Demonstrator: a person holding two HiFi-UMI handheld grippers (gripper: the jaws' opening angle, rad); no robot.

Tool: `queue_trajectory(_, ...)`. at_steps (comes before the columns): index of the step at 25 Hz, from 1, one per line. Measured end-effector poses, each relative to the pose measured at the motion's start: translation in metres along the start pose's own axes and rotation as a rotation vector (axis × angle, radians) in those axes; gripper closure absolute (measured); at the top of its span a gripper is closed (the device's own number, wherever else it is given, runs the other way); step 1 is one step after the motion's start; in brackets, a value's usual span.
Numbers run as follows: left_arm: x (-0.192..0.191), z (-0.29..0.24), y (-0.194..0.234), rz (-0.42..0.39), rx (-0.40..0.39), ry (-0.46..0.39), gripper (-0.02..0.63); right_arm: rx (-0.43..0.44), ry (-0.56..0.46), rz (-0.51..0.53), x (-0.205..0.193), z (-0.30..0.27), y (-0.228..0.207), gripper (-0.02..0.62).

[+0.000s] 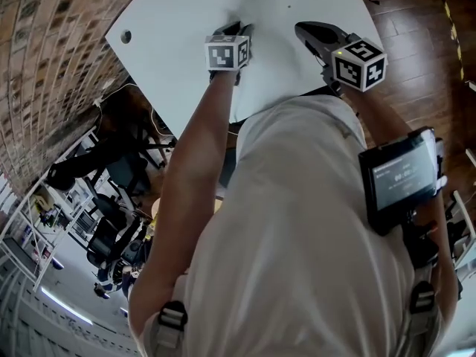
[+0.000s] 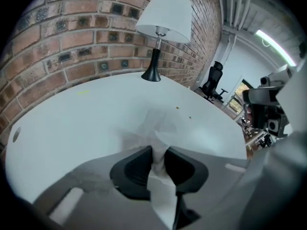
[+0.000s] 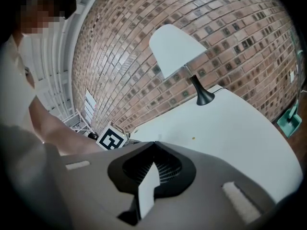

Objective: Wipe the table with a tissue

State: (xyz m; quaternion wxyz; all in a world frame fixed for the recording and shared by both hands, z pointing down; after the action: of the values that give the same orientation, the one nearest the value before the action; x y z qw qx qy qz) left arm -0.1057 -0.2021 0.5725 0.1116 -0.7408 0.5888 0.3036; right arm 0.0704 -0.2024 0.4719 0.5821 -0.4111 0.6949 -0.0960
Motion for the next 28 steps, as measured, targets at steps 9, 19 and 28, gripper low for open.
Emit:
queue_trajectory(9, -0.040, 0.025, -0.036, 0.008, -0.185, 0.104, 0.528, -0.042, -0.023, 0.079, -0.002, 0.010, 0.049, 0.588)
queue_trajectory(19, -0.066, 0.077, -0.023, 0.103, -0.182, -0.110, 0.526, -0.105, -0.047, 0.142, -0.009, 0.027, 0.069, 0.588)
queue_trajectory(28, -0.070, 0.090, -0.014, 0.117, -0.155, -0.170, 0.526, -0.041, -0.053, 0.188, -0.004, 0.015, 0.080, 0.588)
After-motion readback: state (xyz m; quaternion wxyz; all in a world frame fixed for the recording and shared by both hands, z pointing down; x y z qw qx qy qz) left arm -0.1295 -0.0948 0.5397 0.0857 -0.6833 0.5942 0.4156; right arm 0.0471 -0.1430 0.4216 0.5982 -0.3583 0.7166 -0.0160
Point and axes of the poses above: the fingertips, and each gripper's own axes: z backward along the fingers, y to its left, x out of its top, the point moved 4 cm from there along z, backward along the fingers, and after that the axes turned 3 degrees about -y, right-handed, at the moved point
